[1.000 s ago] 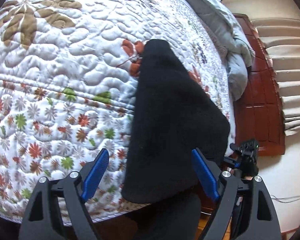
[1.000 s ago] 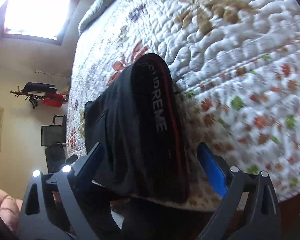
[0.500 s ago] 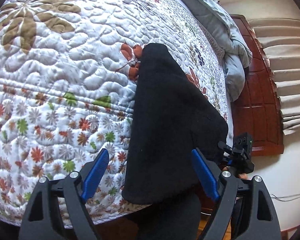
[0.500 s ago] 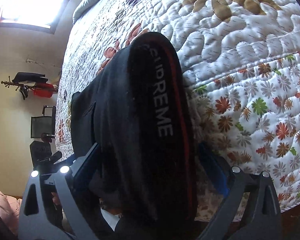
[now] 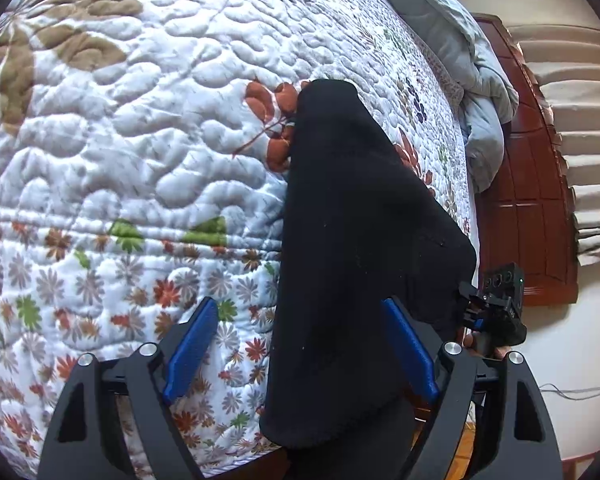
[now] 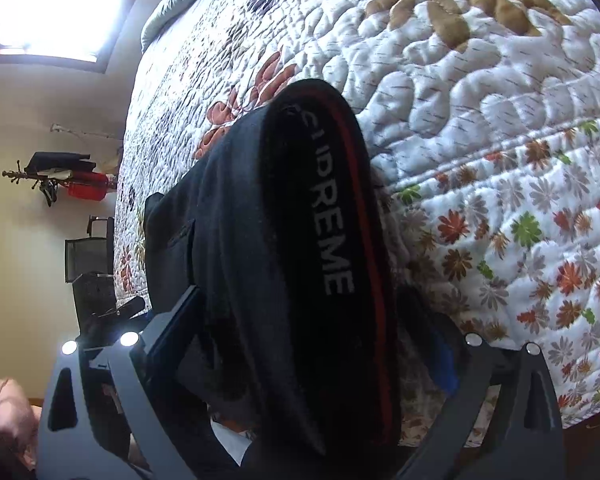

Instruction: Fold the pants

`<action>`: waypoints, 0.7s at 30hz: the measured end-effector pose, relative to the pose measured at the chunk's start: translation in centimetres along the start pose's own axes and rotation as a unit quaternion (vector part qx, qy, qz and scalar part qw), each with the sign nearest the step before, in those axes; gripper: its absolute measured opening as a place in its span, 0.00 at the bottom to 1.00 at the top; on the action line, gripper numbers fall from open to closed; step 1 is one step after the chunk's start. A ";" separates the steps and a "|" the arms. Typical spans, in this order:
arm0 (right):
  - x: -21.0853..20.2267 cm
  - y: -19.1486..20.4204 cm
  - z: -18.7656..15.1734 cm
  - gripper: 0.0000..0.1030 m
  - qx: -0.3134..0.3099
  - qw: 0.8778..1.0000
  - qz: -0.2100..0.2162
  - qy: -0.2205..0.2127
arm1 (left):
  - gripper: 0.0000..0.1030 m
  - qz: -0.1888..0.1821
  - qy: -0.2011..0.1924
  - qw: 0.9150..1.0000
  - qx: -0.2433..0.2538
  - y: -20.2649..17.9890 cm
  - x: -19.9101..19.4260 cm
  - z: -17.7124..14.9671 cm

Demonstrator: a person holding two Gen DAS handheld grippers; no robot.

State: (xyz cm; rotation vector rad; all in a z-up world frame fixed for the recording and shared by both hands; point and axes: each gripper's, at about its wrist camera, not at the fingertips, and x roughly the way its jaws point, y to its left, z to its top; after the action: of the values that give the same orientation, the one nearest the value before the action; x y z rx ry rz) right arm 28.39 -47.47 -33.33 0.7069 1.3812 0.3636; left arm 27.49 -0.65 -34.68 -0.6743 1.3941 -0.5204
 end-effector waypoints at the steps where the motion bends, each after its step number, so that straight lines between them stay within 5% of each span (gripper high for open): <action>1: 0.2 0.2 0.1 0.94 -0.005 1.000 0.003 0.006 | 0.82 0.001 0.004 1.000 0.002 -0.1 0.1 0.1; 4: 0.9 0.6 0.2 0.94 -0.022 1.000 0.003 0.021 | 0.80 0.007 0.016 1.000 0.012 -0.3 0.4 0.3; 7: 1.3 0.8 0.2 0.94 -0.032 0.999 0.004 0.027 | 0.54 0.026 0.032 0.999 0.034 -1.2 1.1 0.5; 13: 1.9 1.6 -0.1 0.89 -0.053 0.998 -0.002 0.031 | 0.46 0.036 0.055 0.997 0.048 -2.6 2.7 0.9; 18: 1.6 2.7 -0.7 0.41 -0.076 0.996 -0.021 0.026 | 0.36 0.047 0.045 0.997 0.048 -3.5 3.2 1.1; 21: 1.0 3.8 -1.2 0.30 -0.089 0.995 -0.030 0.020 | 0.30 0.049 0.036 0.997 0.045 -3.9 3.2 1.1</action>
State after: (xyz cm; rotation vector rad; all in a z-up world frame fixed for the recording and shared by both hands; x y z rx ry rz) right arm 28.05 -43.70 -31.68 0.5143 1.3848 0.4489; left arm 29.18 -5.46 -34.17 -0.5173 1.4551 -0.5307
